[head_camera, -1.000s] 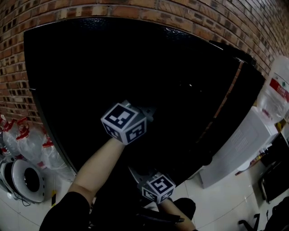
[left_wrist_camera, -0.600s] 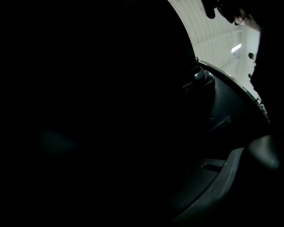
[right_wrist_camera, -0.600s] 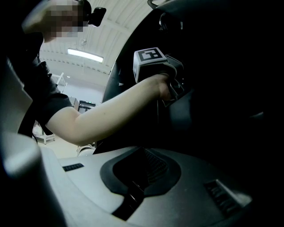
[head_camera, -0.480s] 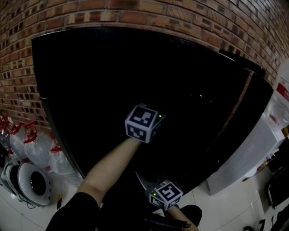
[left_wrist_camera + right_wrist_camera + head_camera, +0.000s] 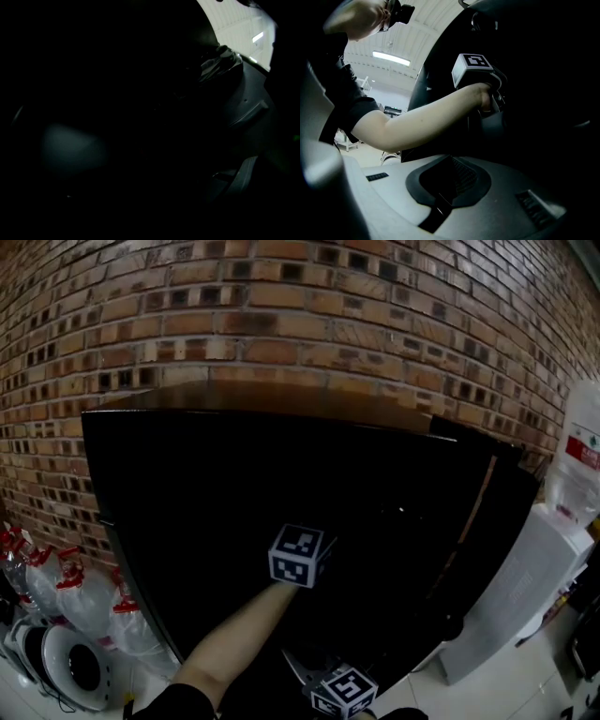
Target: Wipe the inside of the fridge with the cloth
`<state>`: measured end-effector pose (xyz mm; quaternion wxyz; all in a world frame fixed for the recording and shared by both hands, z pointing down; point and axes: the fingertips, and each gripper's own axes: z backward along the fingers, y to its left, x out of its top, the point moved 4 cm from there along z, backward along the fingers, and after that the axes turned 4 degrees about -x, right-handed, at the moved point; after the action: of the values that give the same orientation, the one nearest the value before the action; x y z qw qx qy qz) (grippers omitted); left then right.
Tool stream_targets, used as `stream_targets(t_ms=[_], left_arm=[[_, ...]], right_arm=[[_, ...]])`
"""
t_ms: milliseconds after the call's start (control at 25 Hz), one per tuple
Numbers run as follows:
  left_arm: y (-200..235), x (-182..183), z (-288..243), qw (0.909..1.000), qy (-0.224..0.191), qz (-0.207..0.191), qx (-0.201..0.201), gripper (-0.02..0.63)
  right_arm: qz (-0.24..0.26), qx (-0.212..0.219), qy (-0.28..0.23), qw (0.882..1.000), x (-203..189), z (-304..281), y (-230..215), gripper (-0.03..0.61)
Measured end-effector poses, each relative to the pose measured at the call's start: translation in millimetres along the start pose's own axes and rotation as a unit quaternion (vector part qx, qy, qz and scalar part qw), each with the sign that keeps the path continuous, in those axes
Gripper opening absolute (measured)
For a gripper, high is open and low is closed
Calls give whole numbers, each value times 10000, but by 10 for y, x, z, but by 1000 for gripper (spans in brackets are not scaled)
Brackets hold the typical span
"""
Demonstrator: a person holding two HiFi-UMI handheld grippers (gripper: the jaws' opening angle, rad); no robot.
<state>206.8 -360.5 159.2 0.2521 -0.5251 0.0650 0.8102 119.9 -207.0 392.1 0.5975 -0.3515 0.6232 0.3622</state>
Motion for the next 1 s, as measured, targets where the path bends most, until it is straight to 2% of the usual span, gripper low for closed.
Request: stream_targets(t_ms=[520, 640, 760, 880, 1000], left_arm=[[287, -305, -285, 9975, 407, -182, 553, 46], [283, -334, -300, 9971, 385, -263, 599, 46], [277, -292, -239, 9987, 300, -53, 412, 48], [157, -144, 65, 9995, 55, 326, -18, 49], [-105, 52, 487, 9961, -268, 676, -505, 49]], right_arm=[[-11, 127, -20, 9999, -6, 42, -24, 5], [-52, 70, 6, 10000, -18, 63, -48, 5], [-156, -36, 31, 9999, -1, 86, -77, 5], [-183, -93, 44, 9998, -33, 85, -91, 5], [-106, -211, 76, 9997, -32, 50, -99, 5]])
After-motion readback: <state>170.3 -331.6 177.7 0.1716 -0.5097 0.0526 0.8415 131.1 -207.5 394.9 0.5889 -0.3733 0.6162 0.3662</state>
